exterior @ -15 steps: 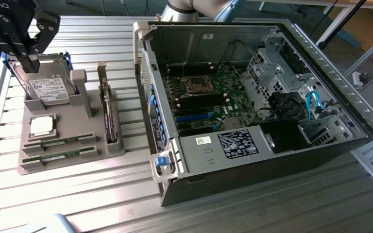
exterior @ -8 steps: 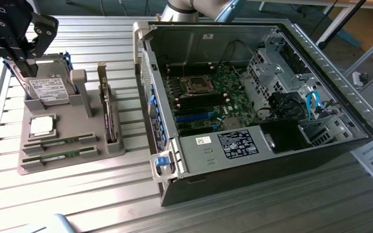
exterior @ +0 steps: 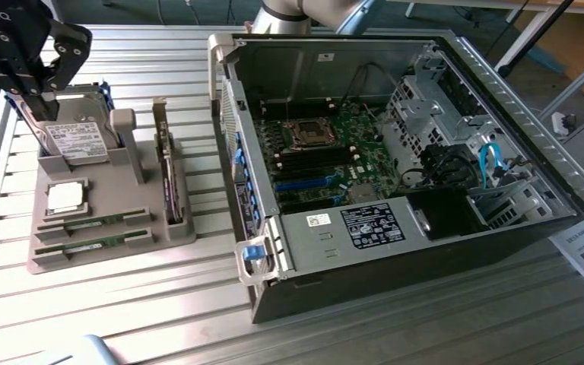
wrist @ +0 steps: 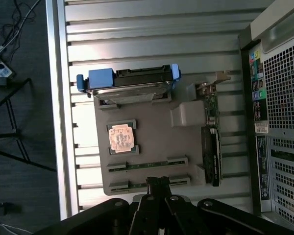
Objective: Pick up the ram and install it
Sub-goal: 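Reach for the ram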
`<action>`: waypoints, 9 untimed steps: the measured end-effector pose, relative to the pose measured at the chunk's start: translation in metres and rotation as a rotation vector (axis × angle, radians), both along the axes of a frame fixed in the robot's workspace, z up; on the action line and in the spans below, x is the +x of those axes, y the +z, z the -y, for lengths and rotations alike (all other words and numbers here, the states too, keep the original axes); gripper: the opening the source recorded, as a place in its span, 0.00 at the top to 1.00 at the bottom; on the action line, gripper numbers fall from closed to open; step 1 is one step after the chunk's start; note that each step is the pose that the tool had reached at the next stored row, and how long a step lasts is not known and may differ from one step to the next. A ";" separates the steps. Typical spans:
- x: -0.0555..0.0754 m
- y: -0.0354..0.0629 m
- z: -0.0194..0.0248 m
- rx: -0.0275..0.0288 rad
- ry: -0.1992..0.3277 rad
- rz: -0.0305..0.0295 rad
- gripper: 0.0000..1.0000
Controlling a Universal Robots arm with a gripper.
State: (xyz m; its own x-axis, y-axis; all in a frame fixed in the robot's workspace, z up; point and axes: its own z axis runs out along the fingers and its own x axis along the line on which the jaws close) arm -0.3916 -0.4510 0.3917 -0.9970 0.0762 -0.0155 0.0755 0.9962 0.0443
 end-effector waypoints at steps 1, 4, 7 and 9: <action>0.000 -0.0001 0.0000 0.0002 0.000 -0.0026 0.90; 0.001 0.0001 0.0000 0.0000 0.000 -0.0050 0.90; 0.001 -0.0018 0.0010 0.0001 0.000 -0.0049 0.90; 0.001 -0.0035 0.0018 0.0001 0.000 -0.0048 0.90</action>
